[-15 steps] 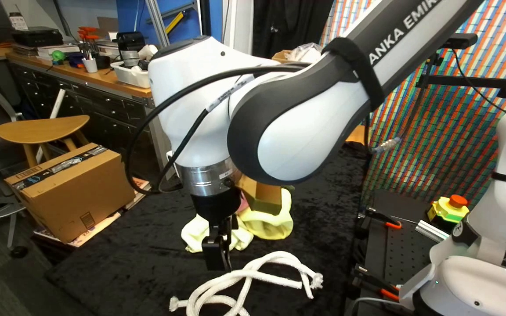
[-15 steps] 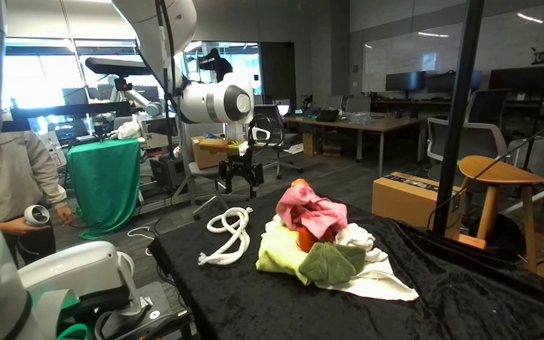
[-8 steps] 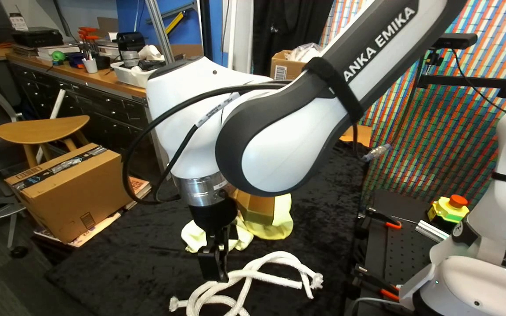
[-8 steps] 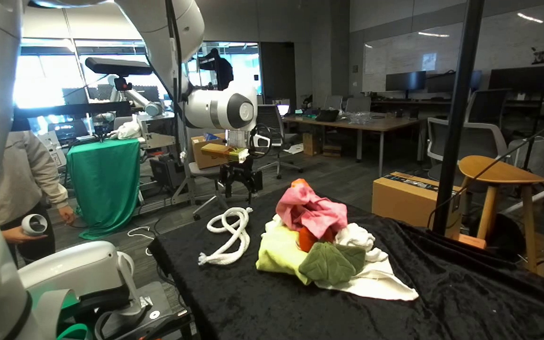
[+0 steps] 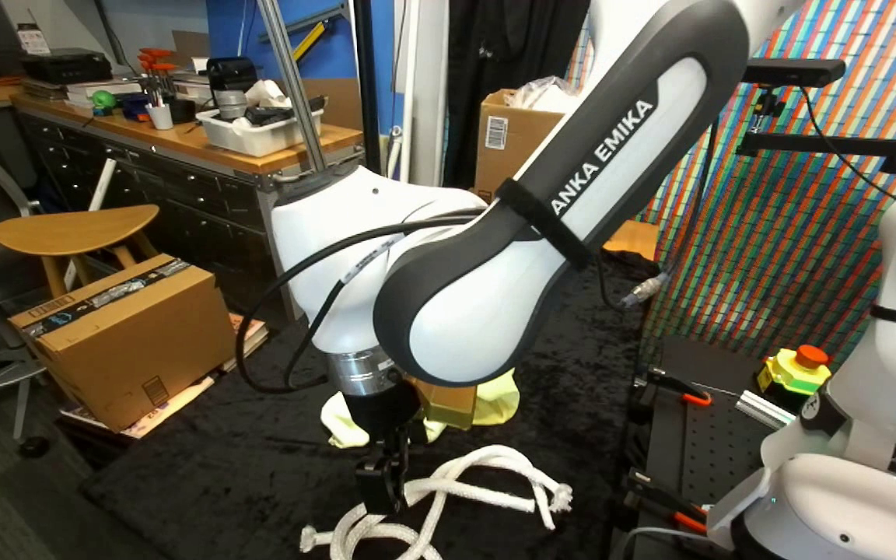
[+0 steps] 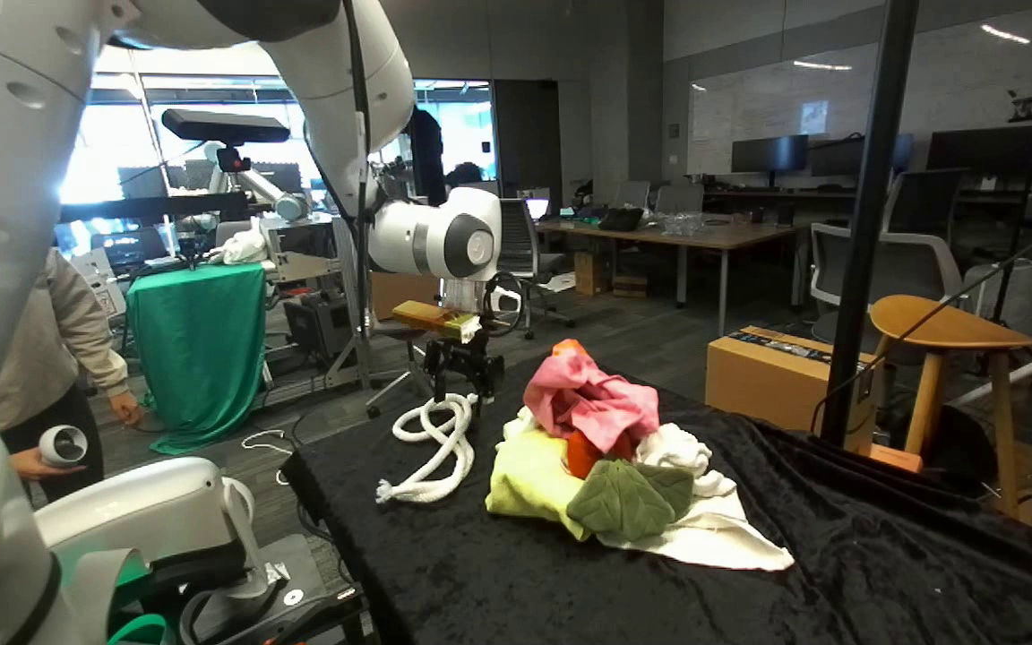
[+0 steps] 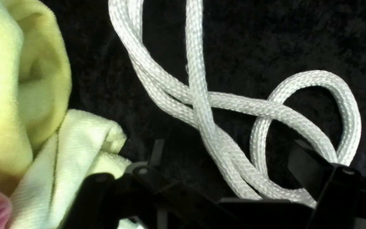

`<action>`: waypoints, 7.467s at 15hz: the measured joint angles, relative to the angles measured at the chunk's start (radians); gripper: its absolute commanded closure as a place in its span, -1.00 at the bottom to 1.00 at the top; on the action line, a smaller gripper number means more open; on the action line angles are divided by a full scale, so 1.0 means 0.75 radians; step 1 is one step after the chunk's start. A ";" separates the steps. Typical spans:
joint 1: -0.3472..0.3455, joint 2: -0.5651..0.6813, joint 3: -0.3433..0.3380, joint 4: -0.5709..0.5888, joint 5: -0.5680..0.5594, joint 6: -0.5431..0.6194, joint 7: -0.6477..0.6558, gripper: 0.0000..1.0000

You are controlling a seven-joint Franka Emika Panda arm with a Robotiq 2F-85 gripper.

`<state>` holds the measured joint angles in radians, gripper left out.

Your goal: Move the green towel, the beetroot plushy, the pink shirt and the rope to the middle of the table

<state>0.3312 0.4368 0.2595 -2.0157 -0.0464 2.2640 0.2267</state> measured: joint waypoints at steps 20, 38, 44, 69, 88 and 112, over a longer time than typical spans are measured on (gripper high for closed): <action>0.000 0.144 -0.035 0.056 0.037 0.004 0.007 -1.00; -0.001 0.138 -0.060 0.064 0.042 0.004 0.010 0.59; -0.001 0.121 -0.063 0.062 0.042 0.003 0.018 0.84; -0.202 -0.436 -0.182 -0.037 0.041 -0.095 0.006 0.86; -0.337 -0.578 -0.251 -0.120 0.016 -0.103 -0.010 0.25; -0.338 -0.990 -0.261 -0.313 0.111 -0.520 -0.216 -1.00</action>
<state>0.0779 -0.3058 0.0641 -2.2508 0.0370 1.8741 0.0648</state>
